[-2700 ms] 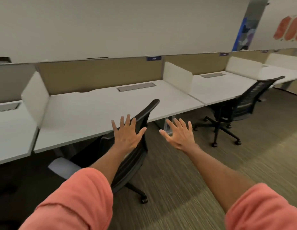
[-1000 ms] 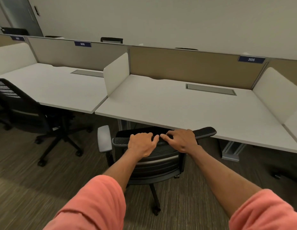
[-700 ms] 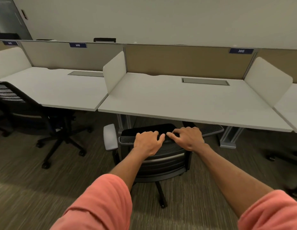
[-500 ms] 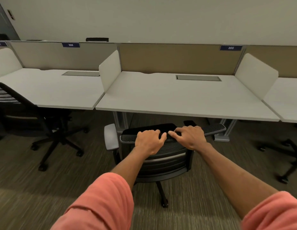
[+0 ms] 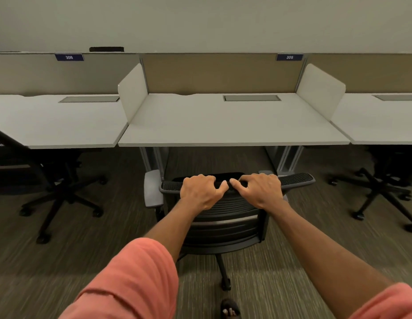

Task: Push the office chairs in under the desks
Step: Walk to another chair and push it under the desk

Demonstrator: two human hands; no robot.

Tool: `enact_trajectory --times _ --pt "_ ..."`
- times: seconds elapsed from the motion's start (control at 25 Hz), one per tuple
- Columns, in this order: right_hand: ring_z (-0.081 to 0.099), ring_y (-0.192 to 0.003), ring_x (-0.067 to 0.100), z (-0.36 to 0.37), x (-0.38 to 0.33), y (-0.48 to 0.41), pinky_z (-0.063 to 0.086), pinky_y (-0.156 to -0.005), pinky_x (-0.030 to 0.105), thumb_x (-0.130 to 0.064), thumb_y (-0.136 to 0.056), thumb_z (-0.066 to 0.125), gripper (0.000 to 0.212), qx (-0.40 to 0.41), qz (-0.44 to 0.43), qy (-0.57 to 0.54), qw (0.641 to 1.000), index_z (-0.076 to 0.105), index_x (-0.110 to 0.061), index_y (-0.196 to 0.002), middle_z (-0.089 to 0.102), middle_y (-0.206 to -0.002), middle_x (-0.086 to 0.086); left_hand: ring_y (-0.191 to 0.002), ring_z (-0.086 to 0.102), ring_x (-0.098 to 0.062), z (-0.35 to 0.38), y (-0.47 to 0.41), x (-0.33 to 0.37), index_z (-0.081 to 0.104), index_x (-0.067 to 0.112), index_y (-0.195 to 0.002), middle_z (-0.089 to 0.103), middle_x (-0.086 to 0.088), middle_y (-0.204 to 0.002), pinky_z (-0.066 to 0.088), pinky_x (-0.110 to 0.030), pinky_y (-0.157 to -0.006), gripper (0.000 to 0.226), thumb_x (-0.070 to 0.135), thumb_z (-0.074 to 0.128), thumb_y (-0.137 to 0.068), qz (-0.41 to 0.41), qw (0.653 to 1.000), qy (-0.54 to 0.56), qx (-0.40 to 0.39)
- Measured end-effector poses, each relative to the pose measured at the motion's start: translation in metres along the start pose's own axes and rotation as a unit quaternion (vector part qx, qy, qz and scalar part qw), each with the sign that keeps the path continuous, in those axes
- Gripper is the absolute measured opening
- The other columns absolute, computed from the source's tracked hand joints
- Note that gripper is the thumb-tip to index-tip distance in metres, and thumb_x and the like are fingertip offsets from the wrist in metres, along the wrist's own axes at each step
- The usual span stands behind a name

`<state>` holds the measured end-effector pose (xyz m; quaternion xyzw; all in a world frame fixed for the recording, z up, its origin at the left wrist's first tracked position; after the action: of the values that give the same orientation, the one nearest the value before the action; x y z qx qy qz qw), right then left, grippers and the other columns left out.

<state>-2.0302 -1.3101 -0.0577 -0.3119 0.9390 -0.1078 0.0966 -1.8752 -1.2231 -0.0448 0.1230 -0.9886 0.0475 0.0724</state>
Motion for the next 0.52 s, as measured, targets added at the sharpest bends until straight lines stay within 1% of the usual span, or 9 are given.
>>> enact_trajectory --times 0.16,0.24,0.32,0.4,0.52 --pt "0.048 -0.066 0.011 -0.004 -0.009 0.019 0.035 -0.078 0.039 -0.076 -0.088 0.016 0.073 -0.009 0.027 -0.012 1.0 0.072 -0.031 -0.098 0.042 -0.055 -0.015 -0.066 0.057 -0.016 0.0 0.011 -0.007 0.065 0.018 -0.091 0.059 0.002 -0.068 0.042 -0.035 -0.068 0.061 0.064 0.024 -0.095 0.026 1.0 -0.007 -0.01" --pt "0.047 -0.065 0.011 -0.005 -0.014 0.022 0.033 -0.076 0.038 -0.076 -0.089 0.019 0.07 -0.01 0.034 -0.022 0.999 0.072 -0.031 -0.097 0.04 -0.053 -0.015 -0.067 0.058 -0.016 -0.003 0.012 -0.01 0.066 0.019 -0.095 0.059 0.003 -0.068 0.04 -0.034 -0.066 0.061 0.064 0.024 -0.096 0.038 0.999 -0.006 -0.014" --pt "0.047 -0.064 0.011 -0.007 -0.018 0.019 0.032 -0.074 0.037 -0.076 -0.088 0.018 0.071 -0.003 0.039 -0.029 0.999 0.072 -0.03 -0.094 0.041 -0.053 -0.015 -0.068 0.058 -0.015 -0.006 0.009 -0.014 0.066 0.019 -0.098 0.06 0.003 -0.07 0.039 -0.034 -0.067 0.06 0.063 0.025 -0.096 0.047 0.999 -0.004 -0.017" --pt "0.049 -0.065 0.011 -0.006 -0.018 0.016 0.034 -0.074 0.037 -0.076 -0.086 0.016 0.074 -0.004 0.045 -0.033 0.998 0.072 -0.029 -0.095 0.045 -0.056 -0.013 -0.066 0.058 -0.015 -0.008 0.006 -0.016 0.065 0.019 -0.092 0.061 0.002 -0.07 0.039 -0.034 -0.067 0.059 0.063 0.025 -0.096 0.05 0.999 -0.002 -0.019" --pt "0.05 -0.067 0.011 -0.006 -0.016 0.004 0.038 -0.078 0.038 -0.075 -0.088 0.02 0.072 -0.001 0.052 -0.036 0.998 0.073 -0.029 -0.103 0.051 -0.062 -0.011 -0.063 0.057 -0.014 -0.01 -0.006 -0.018 0.063 0.018 -0.083 0.061 0.001 -0.067 0.043 -0.034 -0.067 0.059 0.062 0.026 -0.097 0.056 0.998 -0.004 -0.009"
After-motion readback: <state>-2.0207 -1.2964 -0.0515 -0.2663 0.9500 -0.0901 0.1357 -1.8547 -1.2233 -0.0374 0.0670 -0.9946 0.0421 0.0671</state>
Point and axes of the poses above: each hand's wrist, its own y-axis away from the middle knuckle, its own z-axis out of the palm, x = y × z, the point moved 3 cm from there along -y, towards the middle knuckle
